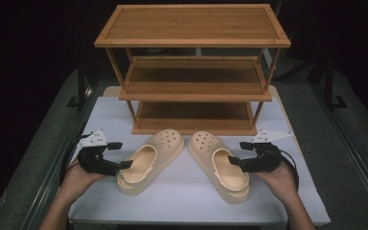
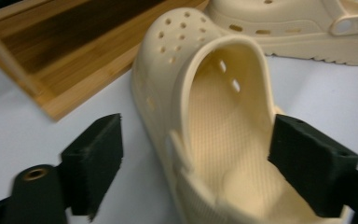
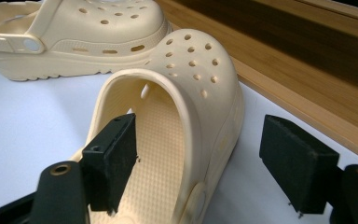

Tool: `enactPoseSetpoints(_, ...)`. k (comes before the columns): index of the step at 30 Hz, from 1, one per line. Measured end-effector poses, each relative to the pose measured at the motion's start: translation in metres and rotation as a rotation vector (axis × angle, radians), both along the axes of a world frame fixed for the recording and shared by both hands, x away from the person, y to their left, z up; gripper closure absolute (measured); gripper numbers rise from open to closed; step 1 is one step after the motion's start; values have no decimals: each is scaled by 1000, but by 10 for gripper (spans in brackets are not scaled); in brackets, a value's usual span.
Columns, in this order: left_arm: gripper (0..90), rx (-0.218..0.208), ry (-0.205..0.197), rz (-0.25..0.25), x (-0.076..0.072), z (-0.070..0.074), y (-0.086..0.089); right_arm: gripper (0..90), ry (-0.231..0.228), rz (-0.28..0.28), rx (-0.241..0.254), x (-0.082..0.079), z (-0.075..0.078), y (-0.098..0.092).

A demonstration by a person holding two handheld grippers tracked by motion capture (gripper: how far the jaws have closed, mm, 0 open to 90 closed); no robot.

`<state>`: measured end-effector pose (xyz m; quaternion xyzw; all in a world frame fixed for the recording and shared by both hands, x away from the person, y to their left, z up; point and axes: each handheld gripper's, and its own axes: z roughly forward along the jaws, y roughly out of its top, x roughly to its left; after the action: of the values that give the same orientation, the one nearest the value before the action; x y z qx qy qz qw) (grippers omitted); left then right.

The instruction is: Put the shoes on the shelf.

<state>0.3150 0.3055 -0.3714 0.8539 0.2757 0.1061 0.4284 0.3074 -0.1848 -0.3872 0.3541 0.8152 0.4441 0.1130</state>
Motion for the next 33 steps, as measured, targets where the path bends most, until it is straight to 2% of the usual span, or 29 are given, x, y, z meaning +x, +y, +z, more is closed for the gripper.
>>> enactPoseSetpoints(7,296,21,2,-25,14,-3,-16,268,6,-1,-2,3,-3,1)
enactPoseSetpoints(8,352,33,-2,-15,19,-4,-20,269,8,2,-3,5,-4,2)
enactPoseSetpoints(10,410,40,0,-22,23,-5,-23,268,11,4,-5,6,-5,2)
enactPoseSetpoints(16,498,46,-4,-38,30,-9,-31,272,23,9,-6,10,-9,4)
enactPoseSetpoints(18,527,64,-3,-40,34,-13,-34,339,25,15,-8,12,-11,6)
enactPoseSetpoints(19,538,64,-3,-40,34,-13,-34,339,25,15,-8,12,-11,6)
enactPoseSetpoints(20,550,69,-2,-40,36,-15,-35,394,27,18,-6,14,-12,8)
enactPoseSetpoints(25,579,82,-10,-38,39,-18,-41,461,34,28,-9,18,-15,12)
enactPoseSetpoints(28,617,120,-15,-21,41,-20,-45,569,33,47,-22,21,-17,17)
enactPoseSetpoints(29,636,120,-15,-21,41,-20,-45,569,33,47,-22,21,-17,17)
enactPoseSetpoints(31,655,128,-18,-15,41,-20,-45,640,23,41,-37,21,-17,19)
enactPoseSetpoints(33,685,156,-44,3,39,-19,-46,662,15,38,-42,21,-17,18)
